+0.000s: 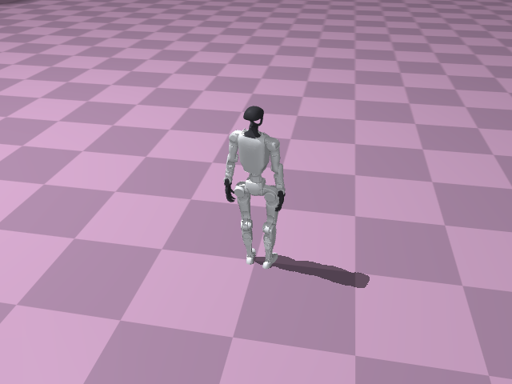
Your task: In place motions
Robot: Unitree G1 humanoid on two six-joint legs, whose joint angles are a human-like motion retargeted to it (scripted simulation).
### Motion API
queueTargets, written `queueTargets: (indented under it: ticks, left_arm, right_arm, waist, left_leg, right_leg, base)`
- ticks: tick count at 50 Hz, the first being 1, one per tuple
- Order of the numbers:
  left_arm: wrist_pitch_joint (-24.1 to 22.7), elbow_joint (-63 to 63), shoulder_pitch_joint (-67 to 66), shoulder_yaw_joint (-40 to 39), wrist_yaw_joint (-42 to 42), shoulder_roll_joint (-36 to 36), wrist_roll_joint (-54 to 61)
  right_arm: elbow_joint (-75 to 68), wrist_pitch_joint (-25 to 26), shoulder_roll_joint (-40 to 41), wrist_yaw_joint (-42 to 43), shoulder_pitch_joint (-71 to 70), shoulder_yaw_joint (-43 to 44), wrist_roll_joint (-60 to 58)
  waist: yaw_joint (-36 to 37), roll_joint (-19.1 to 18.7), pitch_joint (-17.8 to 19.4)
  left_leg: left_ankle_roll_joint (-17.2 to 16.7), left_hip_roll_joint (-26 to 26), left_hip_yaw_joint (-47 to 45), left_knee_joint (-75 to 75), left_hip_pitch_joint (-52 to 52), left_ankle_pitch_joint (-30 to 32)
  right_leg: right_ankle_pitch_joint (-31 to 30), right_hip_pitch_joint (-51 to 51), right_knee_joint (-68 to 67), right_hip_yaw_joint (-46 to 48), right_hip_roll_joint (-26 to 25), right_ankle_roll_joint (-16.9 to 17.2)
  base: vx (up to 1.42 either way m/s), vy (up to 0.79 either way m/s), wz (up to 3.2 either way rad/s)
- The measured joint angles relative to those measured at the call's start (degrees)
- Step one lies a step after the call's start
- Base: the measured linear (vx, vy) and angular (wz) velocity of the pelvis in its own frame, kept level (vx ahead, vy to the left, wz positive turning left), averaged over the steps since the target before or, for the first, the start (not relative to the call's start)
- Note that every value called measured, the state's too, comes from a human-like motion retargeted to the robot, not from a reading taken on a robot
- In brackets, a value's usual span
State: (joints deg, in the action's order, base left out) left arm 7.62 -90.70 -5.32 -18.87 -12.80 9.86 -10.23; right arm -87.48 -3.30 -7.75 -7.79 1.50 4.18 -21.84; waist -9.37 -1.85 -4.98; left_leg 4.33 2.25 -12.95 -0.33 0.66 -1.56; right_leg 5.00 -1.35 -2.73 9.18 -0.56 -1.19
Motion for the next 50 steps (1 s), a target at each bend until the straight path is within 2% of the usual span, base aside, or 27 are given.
queueTargets:
  ticks: [7,20,31,34,40,43,45,47,48,50]
  left_arm:
    - [-0.23,-0.71,0.26,-0.32,-0.14,-1.11,0.82]
    - [-0.57,0.27,4.94,3.02,0.24,-1.92,0.66]
    - [-1.31,1.97,6.11,3.74,-0.36,-2.14,1.72]
    - [-2.36,1.73,5.44,3.56,1.44,-1.87,2.08]
    - [-3.61,1.17,3.31,1.51,8.78,-1.96,3.46]
    - [-3.85,2.12,1.74,0.7,9.91,-2.28,4.69]
    - [-4.13,2.73,0.99,0.44,10.68,-2.49,5.39]
    - [-4.27,2.97,1.05,-0.29,11.95,-2.68,5.93]
    - [-4.45,3.06,1.21,-0.5,12.51,-2.77,6.23]
    - [-5.13,2.9,1.5,-0.52,13.07,-2.93,7.15]
  right_arm:
    - [0.58,1.84,-0.27,-1.68,0.7,-0.07,-2.99]
    - [3.54,2.22,0.12,-3.88,0.71,-0.71,-5.3]
    - [2.46,1.34,-0.23,-1.0,1.37,-0.9,-6.2]
    - [1.28,1.26,-0.23,0.64,1.77,-0.34,-5.08]
    - [-0.85,1.0,-0.85,3.39,2.62,0.99,-2.41]
    - [-1.32,0.93,-1.25,3.89,2.81,1.86,-0.4]
    - [-1.64,1.05,-1.55,3.67,2.43,1.72,1.18]
    - [-2.09,1.47,-1.72,3.57,1.09,0.83,2.47]
    - [-2.34,1.64,-1.74,3.71,0.26,0.5,2.92]
    - [-2.87,1.8,-1.9,3.9,-1.42,-0.31,3.35]
  waist:
    - [-0.04,-0.1,-0.02]
    - [-0.59,0.21,0.76]
    - [-0.27,-0.12,2.54]
    - [0.46,-0.31,2.56]
    - [7.22,-0.46,2.22]
    - [6.81,-0.02,2.3]
    - [4.27,0.35,2.3]
    - [1.17,1.21,3.13]
    - [0.17,1.7,4.0]
    - [-0.56,3.05,5.84]
  left_leg:
    - [0.12,0.0,-0.34,-0.24,-0.25,-0.15]
    - [-0.3,-0.29,-0.03,-0.16,-0.26,-0.01]
    - [-1.18,-1.57,-0.71,0.77,-1.76,-1.31]
    - [-1.63,-2.22,-1.75,1.43,-2.18,-2.18]
    - [-3.4,-4.68,-8.65,5.02,-3.02,-5.62]
    - [-3.77,-5.5,-7.9,11.4,-0.49,-6.7]
    - [-4.34,-6.49,-6.35,18.0,2.33,-3.97]
    - [-4.52,-7.16,-3.61,28.8,9.3,4.33]
    - [-3.92,-6.82,-2.04,34.44,13.27,9.2]
    - [-0.02,-5.79,-0.61,45.94,21.46,15.95]
  right_leg:
    - [-0.04,-0.15,-0.03,-0.34,-0.24,-0.06]
    - [-0.29,-0.06,0.23,0.21,-0.28,-0.36]
    - [-0.38,0.44,-0.27,-1.05,-1.31,-1.11]
    - [-0.35,0.12,-0.74,-2.45,-2.02,-1.61]
    - [-0.56,-0.62,-1.71,-9.92,-4.65,-3.25]
    - [-0.27,-0.37,-1.72,-9.77,-4.04,-3.74]
    - [0.25,-0.29,-1.58,-7.36,-3.16,-4.1]
    - [0.81,0.08,-1.2,-4.42,-1.59,-4.16]
    - [0.92,0.58,-0.83,-3.0,-0.91,-4.26]
    - [0.79,1.71,-0.01,-0.55,0.58,-4.66]
  base:
    - [0.0,0.0,-0.03]
    - [0.0,-0.01,0.01]
    - [0.0,-0.02,-0.09]
    - [0.01,-0.06,-0.48]
    - [0.02,-0.05,-1.09]
    - [0.0,-0.08,0.19]
    - [-0.07,-0.08,1.25]
    - [-0.19,-0.04,1.63]
    - [-0.24,-0.05,1.47]
    - [-0.23,-0.05,1.21]
